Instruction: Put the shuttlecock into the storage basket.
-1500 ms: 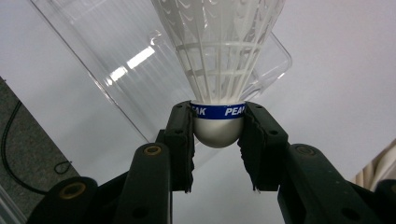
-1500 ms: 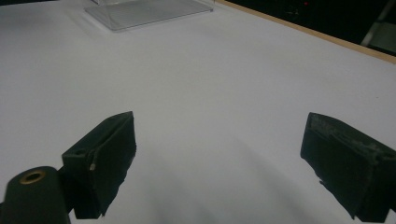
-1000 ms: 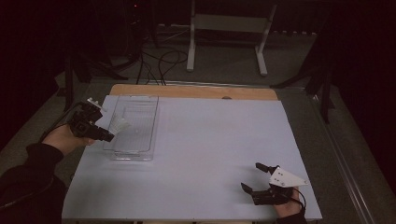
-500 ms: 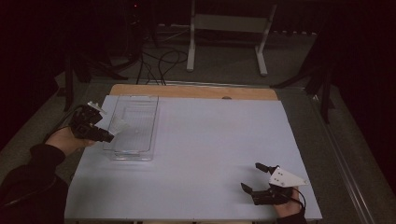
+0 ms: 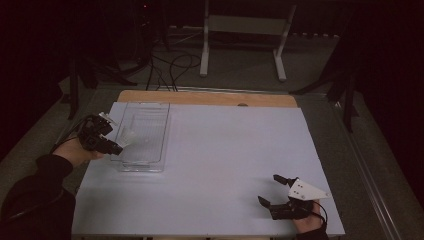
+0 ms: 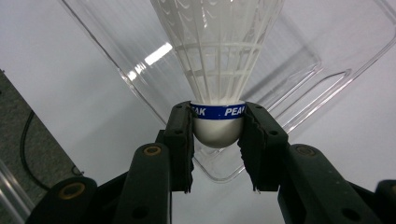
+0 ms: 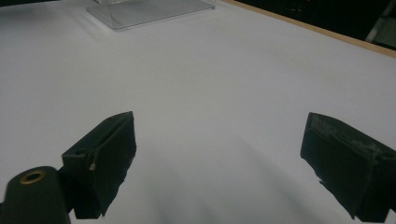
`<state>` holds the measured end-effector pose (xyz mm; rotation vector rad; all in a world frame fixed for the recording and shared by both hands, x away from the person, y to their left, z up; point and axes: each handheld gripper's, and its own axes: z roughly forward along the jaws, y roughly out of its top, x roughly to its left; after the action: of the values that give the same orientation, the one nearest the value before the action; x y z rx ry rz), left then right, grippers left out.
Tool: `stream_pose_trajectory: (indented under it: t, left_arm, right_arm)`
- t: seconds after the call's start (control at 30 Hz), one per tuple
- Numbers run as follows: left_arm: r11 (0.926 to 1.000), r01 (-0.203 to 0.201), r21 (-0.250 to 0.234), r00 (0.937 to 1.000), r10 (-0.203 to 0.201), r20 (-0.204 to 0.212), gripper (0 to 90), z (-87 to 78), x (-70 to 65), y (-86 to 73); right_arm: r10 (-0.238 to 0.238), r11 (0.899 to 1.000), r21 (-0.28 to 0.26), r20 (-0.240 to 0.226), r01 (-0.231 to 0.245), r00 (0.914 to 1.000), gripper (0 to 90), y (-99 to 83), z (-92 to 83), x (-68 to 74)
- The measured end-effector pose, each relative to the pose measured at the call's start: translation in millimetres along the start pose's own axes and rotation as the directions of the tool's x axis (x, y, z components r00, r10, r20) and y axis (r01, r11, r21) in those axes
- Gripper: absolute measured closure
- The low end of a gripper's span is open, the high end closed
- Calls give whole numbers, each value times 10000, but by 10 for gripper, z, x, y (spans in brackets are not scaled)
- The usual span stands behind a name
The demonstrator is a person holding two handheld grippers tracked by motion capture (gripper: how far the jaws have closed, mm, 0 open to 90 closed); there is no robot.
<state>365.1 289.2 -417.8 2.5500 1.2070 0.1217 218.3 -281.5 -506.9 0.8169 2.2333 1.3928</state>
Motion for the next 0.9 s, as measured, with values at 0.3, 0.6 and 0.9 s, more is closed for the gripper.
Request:
stream_pose_trajectory:
  t: [0.3,0.6,0.9]
  left_arm:
    - [9983,-99,578,9998,108,-147,661,100,-15,40]
    - [9953,-141,954,9996,163,-224,658,171,-50,119]
    - [9933,136,1150,9971,-49,-760,566,125,-72,202]
  right_arm:
    - [-27,10000,6,15,27,10000,105,3,-2,2]
    - [0,10000,23,1,0,10000,105,1,0,2]
    - [-22,10000,22,42,21,10000,105,2,-6,-1]
